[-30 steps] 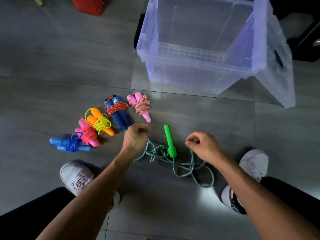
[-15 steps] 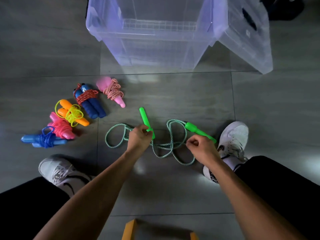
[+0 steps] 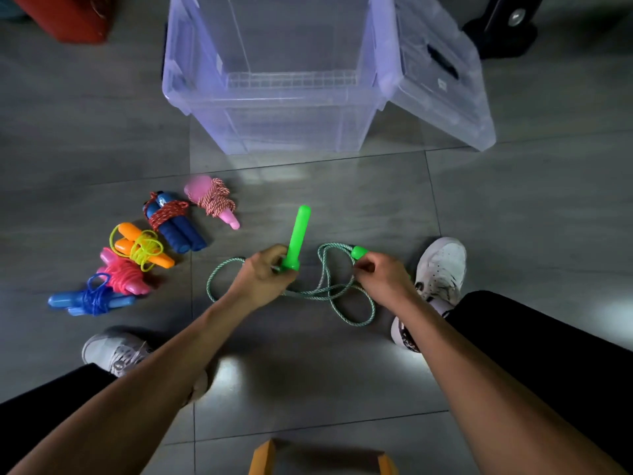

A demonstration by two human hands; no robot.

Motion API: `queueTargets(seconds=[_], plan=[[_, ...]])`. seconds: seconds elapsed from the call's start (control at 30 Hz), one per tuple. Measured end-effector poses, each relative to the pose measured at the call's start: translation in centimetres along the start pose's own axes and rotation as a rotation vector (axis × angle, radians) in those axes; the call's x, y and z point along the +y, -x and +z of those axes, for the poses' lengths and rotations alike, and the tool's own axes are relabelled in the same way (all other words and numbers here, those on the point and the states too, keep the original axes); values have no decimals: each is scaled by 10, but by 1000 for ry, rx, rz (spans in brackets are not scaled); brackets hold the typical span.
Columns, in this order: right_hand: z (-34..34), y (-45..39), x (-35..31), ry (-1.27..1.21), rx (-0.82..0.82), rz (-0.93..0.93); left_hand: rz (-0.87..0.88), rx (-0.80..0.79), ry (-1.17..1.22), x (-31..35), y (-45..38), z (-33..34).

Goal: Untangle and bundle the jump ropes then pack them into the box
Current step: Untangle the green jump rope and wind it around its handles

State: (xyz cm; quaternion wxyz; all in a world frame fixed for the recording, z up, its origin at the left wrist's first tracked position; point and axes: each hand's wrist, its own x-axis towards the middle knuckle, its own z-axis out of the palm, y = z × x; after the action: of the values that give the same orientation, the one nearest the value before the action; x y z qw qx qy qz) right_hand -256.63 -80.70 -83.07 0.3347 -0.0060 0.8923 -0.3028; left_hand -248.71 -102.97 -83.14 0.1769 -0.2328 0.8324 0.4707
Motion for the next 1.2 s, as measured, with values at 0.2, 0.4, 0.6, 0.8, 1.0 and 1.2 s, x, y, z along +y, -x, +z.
queueTargets(seconds=[0.2,0.4,0.6,0.8,1.0,1.2], plan=[[-7,-4,-18,171,-9,-49,58,65,-69,20,49,-4],[8,-43,20,378,3,27,23,67,127,24,50,23],[34,-64,51,665,50,33,-65,60,179,6,53,29],[33,-71,49,770,69,-70,-23,66,40,-2,53,17],[7,-43,7,485,-36,-126,101,45,-219,4,56,-10],[-41,24,-64,259,-76,-201,476,76,-638,46,91,-50]])
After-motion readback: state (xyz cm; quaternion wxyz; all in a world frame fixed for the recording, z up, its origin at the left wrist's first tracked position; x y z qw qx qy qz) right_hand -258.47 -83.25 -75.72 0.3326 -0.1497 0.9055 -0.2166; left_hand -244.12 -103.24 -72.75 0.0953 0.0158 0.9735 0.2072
